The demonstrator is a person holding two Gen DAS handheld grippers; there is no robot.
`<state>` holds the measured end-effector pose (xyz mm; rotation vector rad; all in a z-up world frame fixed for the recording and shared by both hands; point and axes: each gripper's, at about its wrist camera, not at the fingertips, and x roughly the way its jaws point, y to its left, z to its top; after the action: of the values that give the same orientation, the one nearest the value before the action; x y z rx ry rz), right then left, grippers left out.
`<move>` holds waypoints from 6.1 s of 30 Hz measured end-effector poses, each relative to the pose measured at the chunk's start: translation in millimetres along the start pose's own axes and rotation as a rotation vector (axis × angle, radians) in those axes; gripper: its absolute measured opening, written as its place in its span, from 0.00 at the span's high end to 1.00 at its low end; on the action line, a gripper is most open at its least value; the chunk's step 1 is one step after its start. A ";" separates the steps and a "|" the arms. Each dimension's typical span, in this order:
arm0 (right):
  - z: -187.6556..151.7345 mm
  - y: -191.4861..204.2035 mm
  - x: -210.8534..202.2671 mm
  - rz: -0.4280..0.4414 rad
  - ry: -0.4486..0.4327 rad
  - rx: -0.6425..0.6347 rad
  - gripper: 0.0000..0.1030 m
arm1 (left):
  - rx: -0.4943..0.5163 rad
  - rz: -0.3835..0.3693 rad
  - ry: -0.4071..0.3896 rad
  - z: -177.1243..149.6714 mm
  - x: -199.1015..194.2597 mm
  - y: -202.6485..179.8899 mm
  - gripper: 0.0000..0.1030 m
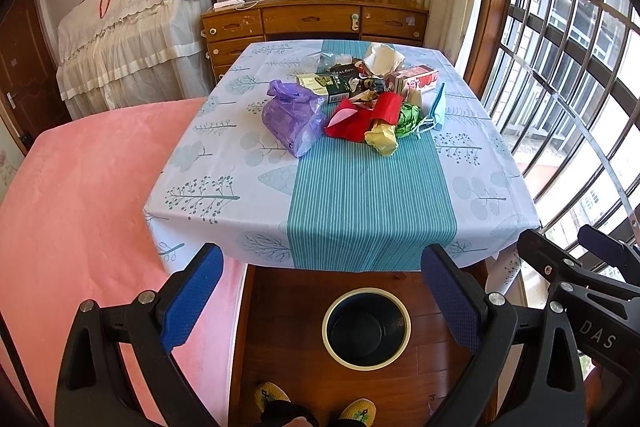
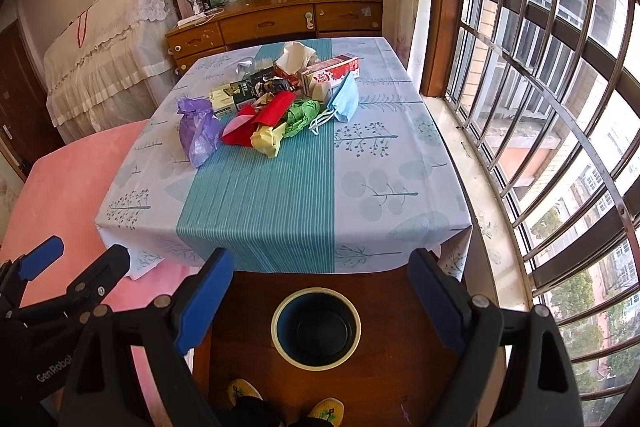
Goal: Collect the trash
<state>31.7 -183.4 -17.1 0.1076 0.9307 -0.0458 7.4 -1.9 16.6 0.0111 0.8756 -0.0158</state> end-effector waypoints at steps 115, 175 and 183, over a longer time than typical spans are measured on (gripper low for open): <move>195.8 65.6 151.0 0.326 0.168 0.193 0.89 | -0.059 -0.483 0.533 205.8 283.5 98.1 0.92; -238.7 -51.2 397.4 0.167 0.534 0.053 0.60 | -0.159 -0.212 0.575 -256.5 445.6 -39.5 0.31; -227.2 -53.2 376.8 0.139 0.517 0.062 0.59 | -0.135 -0.151 0.554 -242.1 432.3 -29.0 0.30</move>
<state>70.7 -208.1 -457.9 0.2496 1.4354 0.0865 97.8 -31.0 -470.5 -0.1846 1.4281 -0.0984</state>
